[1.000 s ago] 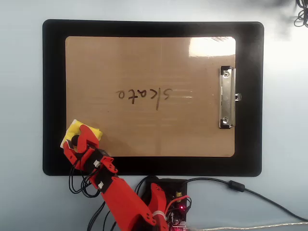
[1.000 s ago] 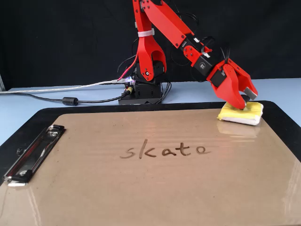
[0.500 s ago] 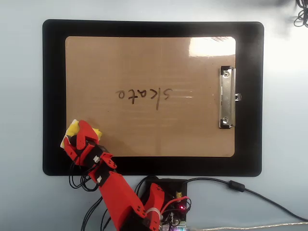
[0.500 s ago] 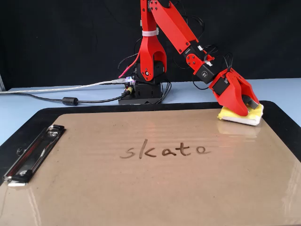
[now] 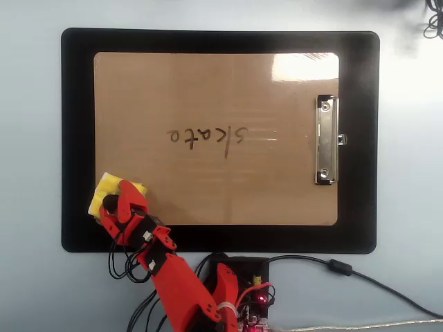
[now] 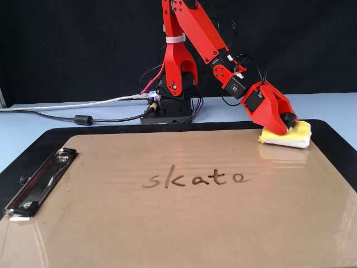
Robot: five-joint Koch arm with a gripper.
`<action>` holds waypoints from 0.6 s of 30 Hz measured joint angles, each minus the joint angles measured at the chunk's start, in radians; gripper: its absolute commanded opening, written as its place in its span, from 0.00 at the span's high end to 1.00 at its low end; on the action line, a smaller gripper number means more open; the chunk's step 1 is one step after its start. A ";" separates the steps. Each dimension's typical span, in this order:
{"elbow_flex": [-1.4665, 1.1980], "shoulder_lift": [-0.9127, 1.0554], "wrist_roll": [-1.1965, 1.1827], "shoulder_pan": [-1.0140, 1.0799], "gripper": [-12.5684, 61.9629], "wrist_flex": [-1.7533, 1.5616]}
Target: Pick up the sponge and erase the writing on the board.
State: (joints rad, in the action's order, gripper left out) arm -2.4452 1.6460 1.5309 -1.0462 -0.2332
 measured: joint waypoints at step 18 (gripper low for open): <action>-0.003 -0.023 -0.067 0.000 0.64 -0.058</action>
State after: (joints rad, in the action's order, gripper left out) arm -2.4482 1.6230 1.4634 -1.0462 -0.2915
